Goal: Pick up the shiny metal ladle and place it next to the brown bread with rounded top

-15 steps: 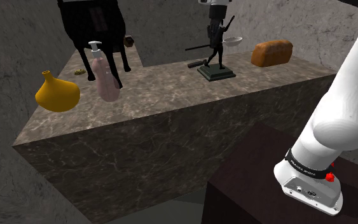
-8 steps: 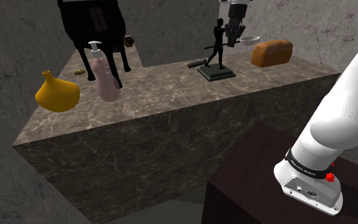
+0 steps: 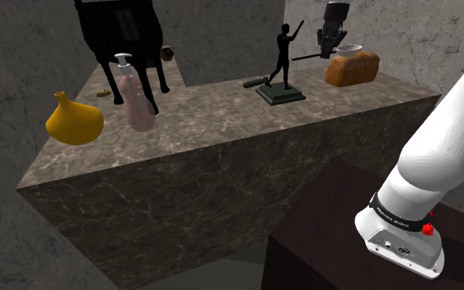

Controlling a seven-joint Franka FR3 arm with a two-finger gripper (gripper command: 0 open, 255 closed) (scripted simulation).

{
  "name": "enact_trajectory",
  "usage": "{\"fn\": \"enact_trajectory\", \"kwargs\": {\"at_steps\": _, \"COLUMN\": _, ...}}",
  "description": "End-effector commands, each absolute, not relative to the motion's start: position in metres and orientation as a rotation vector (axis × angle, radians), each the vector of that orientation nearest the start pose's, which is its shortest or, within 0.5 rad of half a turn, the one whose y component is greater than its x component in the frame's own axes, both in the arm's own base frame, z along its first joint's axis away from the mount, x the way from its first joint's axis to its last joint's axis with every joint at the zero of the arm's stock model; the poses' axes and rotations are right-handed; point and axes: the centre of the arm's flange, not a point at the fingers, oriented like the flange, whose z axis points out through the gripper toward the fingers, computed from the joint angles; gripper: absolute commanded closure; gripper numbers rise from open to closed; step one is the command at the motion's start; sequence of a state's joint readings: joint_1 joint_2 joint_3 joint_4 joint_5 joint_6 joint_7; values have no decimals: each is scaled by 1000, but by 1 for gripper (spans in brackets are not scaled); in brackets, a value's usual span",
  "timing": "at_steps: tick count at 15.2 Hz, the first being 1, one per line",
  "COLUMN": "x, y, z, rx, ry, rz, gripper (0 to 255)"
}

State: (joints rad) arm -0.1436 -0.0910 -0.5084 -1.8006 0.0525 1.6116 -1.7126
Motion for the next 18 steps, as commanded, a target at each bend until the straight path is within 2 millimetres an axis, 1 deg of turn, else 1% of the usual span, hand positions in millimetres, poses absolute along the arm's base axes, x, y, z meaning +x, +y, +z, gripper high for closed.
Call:
{"fn": "enact_trajectory", "kwargs": {"at_steps": 1, "x": 399, "y": -343, "z": 561, "rx": -2590, "ry": -1520, "rz": -72, "gripper": 255}}
{"fn": "enact_trajectory", "kwargs": {"at_steps": 16, "x": 277, "y": -499, "z": 561, "rx": -2590, "ry": -1520, "rz": -72, "gripper": 255}}
{"fn": "enact_trajectory", "kwargs": {"at_steps": 17, "x": 266, "y": -512, "z": 561, "rx": -2590, "ry": -1520, "rz": -72, "gripper": 255}}
{"fn": "enact_trajectory", "kwargs": {"at_steps": 18, "x": 266, "y": -512, "z": 556, "rx": -2590, "ry": -1520, "rz": -72, "gripper": 255}}
